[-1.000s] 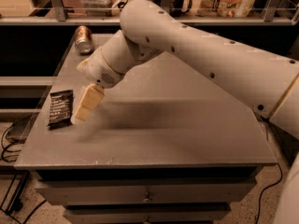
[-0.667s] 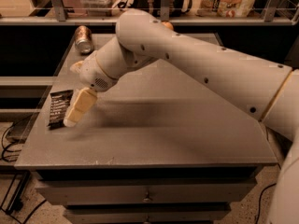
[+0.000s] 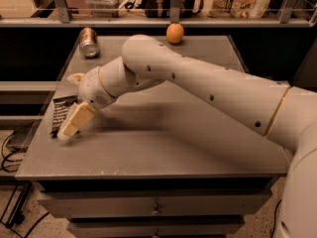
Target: Move rxbar chocolate near orange can
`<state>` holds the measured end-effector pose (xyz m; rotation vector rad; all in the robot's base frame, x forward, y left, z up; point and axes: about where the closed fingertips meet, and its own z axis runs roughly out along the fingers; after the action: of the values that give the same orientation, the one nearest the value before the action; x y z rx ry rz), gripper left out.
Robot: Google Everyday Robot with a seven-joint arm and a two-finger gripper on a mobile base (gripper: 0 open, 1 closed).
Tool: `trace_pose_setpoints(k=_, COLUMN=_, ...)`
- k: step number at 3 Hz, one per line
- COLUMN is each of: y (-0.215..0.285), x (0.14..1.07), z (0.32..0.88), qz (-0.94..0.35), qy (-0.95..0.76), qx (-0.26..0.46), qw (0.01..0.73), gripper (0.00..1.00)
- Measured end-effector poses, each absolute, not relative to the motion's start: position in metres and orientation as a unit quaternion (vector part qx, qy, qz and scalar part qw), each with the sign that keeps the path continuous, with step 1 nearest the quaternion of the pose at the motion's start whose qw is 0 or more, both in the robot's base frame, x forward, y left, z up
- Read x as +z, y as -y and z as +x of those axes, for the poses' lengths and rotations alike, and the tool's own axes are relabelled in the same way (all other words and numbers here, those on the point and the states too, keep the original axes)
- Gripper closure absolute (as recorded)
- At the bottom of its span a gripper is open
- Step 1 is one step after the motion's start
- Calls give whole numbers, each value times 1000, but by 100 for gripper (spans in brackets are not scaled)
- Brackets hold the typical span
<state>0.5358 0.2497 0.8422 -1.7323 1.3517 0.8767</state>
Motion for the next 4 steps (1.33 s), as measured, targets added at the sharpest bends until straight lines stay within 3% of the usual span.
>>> trace_pose_setpoints(k=1, y=-257, x=831, z=534, qz=-663, qy=-526, qx=364, qw=389, gripper=0)
trace_pose_setpoints(k=2, y=-259, x=823, z=533, qz=-654, qy=-528, qx=375, qw=392, gripper=17)
trace_pose_setpoints(k=4, y=-254, x=825, z=533, qz=-643, qy=-536, qx=374, qw=399, gripper=64)
